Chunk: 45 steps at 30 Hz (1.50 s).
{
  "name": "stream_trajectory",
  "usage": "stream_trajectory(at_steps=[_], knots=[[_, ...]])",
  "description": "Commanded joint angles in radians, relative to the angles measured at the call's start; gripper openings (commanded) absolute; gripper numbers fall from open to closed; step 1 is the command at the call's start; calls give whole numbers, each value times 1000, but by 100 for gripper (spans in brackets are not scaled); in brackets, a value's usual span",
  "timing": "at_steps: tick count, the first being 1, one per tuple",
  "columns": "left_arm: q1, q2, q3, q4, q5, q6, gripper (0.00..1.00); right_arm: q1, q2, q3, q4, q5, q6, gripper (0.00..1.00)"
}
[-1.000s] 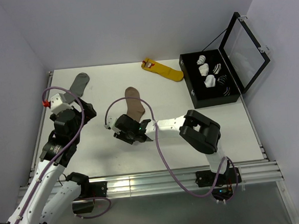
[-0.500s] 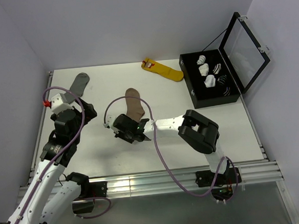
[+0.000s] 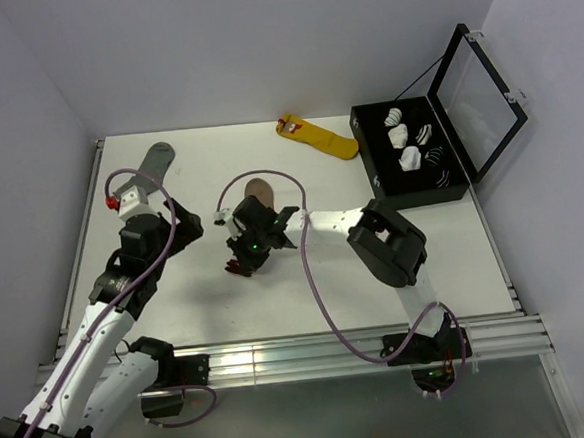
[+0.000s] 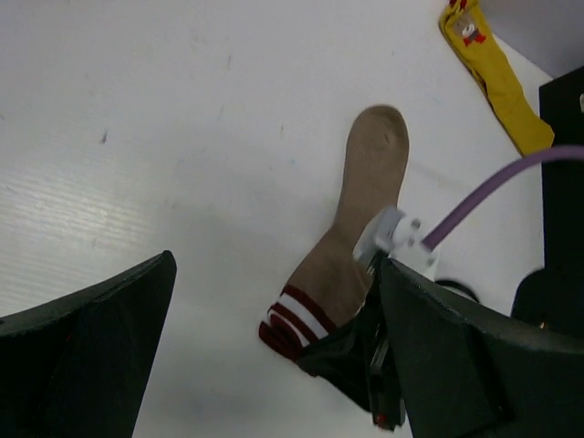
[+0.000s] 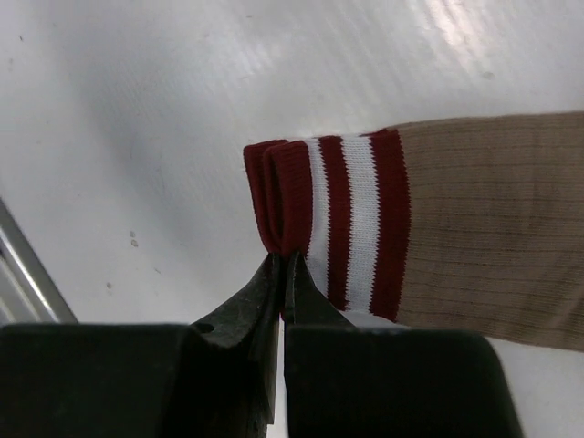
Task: Roll the socks
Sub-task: Roll the sock at the center of the board.
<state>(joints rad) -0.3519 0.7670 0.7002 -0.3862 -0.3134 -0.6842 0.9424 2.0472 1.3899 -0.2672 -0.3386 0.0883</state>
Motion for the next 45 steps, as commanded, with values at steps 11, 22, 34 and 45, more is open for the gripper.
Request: stream_trajectory(at_steps=[11, 22, 34, 45], knots=[[-21, -3, -261, 110, 264, -262, 99, -205, 129, -12, 192, -441, 310, 0], [-53, 152, -324, 308, 237, -412, 96, -255, 199, -2, 201, -487, 349, 0], [-53, 414, -180, 342, 224, -534, 77, -255, 203, 12, 174, -448, 321, 0], [-53, 514, -120, 369, 253, -568, 62, -255, 203, 11, 177, -439, 315, 0]])
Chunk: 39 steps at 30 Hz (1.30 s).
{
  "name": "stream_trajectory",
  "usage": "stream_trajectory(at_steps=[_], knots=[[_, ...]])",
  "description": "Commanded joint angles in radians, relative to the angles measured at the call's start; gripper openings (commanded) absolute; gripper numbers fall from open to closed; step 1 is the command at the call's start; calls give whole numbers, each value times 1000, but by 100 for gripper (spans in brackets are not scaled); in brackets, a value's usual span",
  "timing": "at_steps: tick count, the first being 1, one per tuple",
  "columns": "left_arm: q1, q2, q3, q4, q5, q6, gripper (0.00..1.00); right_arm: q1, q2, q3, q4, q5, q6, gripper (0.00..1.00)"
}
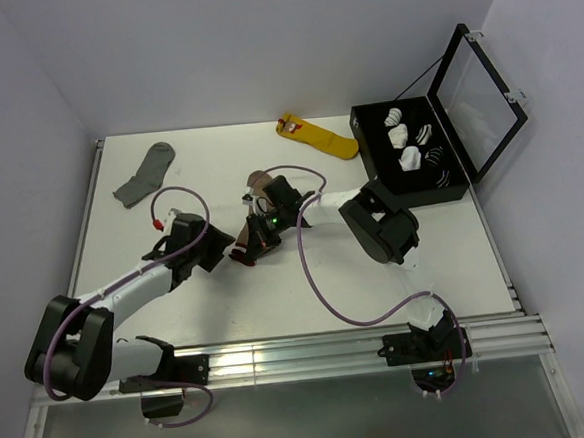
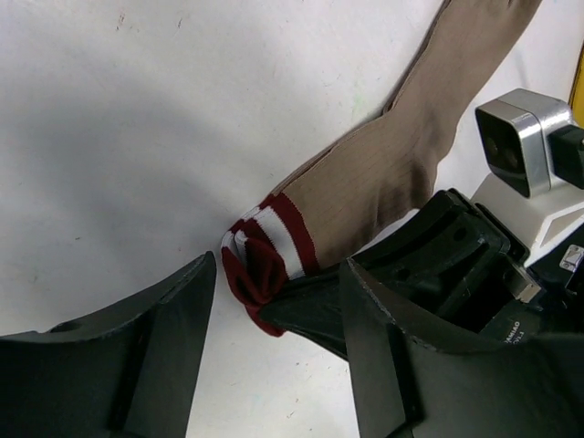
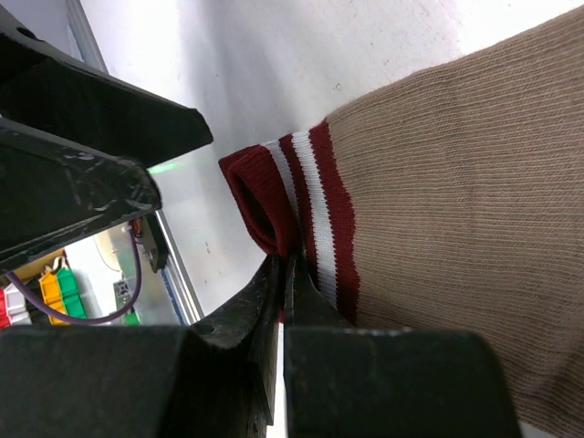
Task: Roll the socks
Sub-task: Roll the sock at the center of the board.
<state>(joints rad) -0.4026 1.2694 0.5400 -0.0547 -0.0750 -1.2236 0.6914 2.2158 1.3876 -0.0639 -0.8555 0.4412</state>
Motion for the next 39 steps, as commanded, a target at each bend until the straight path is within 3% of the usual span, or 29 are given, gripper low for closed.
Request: stream_trajectory(at_steps=[1, 14, 22, 30, 39], knots=[[-4, 13, 40, 42, 20, -30, 61, -4, 35, 13, -24, 76, -36, 0], [-4, -38, 0, 18, 26, -51, 55, -6, 33, 16, -20, 81, -30, 0], [-10, 28, 40, 15, 57, -40, 53, -6, 24, 11, -27, 85, -33, 0], [-12, -57, -6, -54, 7, -34, 46, -4, 15, -1, -16, 79, -27, 0], [-12, -21, -11, -7, 29, -22, 45, -4, 15, -1, -8, 78, -22, 0]])
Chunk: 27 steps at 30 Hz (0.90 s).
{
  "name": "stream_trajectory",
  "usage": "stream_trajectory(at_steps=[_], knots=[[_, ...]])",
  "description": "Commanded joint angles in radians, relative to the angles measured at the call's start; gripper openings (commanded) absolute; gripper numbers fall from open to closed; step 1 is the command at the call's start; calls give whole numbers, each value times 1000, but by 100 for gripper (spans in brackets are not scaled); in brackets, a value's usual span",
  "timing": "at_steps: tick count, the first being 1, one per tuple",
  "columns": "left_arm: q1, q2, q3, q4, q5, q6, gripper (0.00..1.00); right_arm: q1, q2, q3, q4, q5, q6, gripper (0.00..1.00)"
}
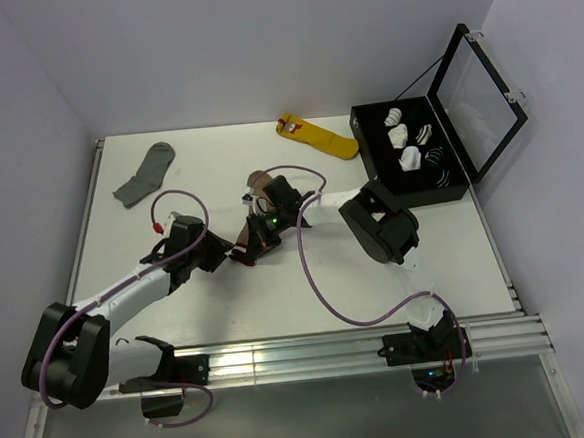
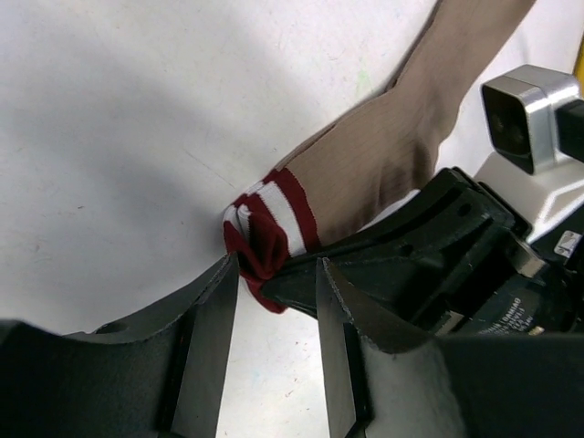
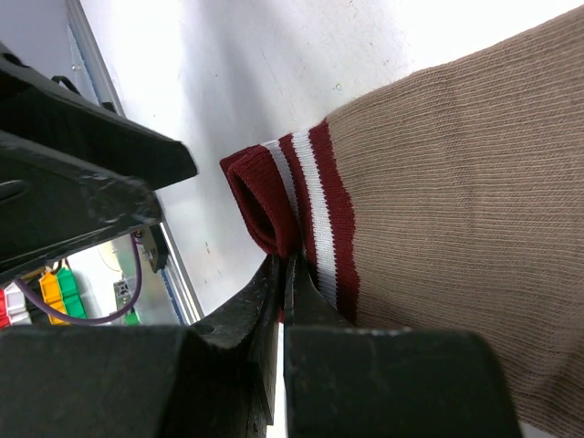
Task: Roll the socks
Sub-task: Roll the sock at the center of the board.
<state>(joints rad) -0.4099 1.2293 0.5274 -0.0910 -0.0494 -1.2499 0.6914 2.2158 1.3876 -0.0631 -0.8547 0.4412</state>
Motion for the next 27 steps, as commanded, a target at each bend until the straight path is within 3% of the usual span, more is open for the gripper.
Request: stream_trajectory(at_steps=[1, 27], knots=[[-4, 25, 3, 34, 6, 3, 45, -4, 13, -1, -10, 77, -24, 0], [-15, 88, 23, 79, 0, -13, 40, -4, 12, -1, -1, 77, -15, 0]])
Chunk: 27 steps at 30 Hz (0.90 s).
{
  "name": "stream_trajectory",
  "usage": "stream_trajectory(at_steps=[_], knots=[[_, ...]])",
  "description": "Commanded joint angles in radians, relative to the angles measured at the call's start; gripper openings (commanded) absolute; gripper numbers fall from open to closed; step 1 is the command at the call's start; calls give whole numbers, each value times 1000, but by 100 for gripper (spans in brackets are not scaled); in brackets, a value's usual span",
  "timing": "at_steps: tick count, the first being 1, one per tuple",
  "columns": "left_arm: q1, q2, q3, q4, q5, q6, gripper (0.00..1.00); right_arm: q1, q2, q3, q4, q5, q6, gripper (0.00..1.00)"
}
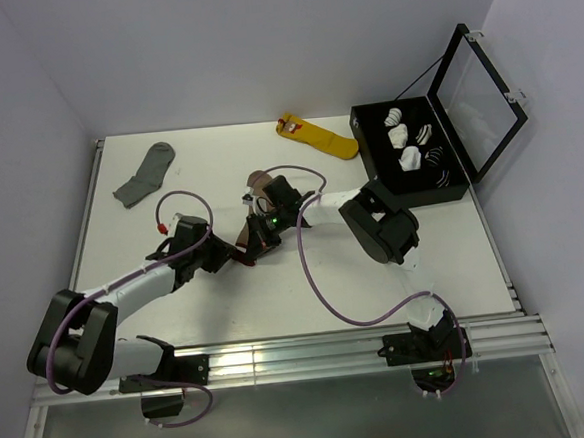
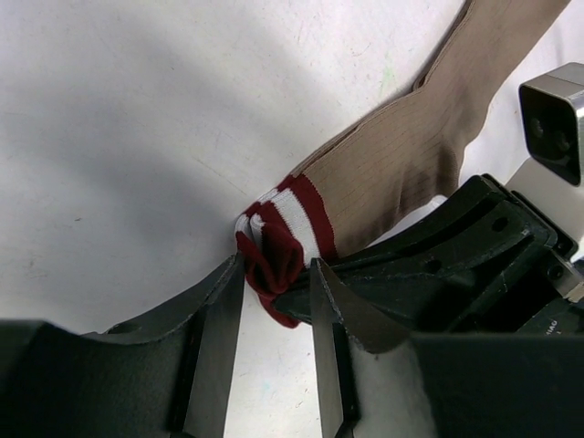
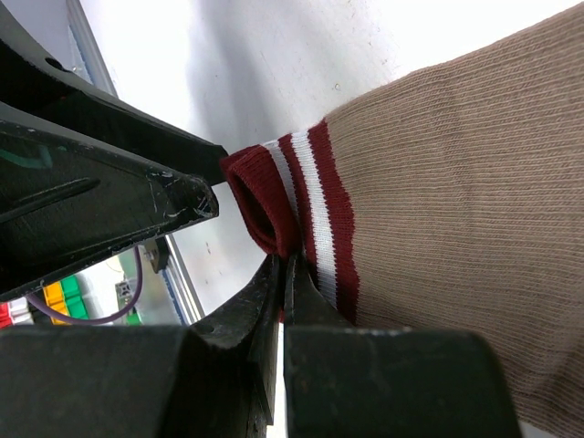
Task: Roll the socks
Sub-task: Roll the sock at the center of the board.
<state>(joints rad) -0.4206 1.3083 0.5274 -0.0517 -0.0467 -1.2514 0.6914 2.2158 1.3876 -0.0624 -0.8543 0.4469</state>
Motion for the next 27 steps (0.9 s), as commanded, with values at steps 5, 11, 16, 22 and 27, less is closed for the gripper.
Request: stream_trajectory(at_steps=[5, 11, 16, 22, 27], knots=[[-4, 34, 42, 41, -1, -5, 38, -4, 12, 1, -4, 78, -22, 0], [-4, 49, 45, 42, 4, -8, 36, -4, 13, 4, -7, 78, -22, 0], [-4, 57, 51, 42, -2, -6, 35, -4, 15, 5, -10, 78, -22, 0], [-4, 77, 63, 42, -15, -3, 35, -4, 15, 5, -11, 78, -25, 0], [-4, 104, 78, 42, -21, 4, 34, -4, 19, 10, -17, 77, -30, 0]])
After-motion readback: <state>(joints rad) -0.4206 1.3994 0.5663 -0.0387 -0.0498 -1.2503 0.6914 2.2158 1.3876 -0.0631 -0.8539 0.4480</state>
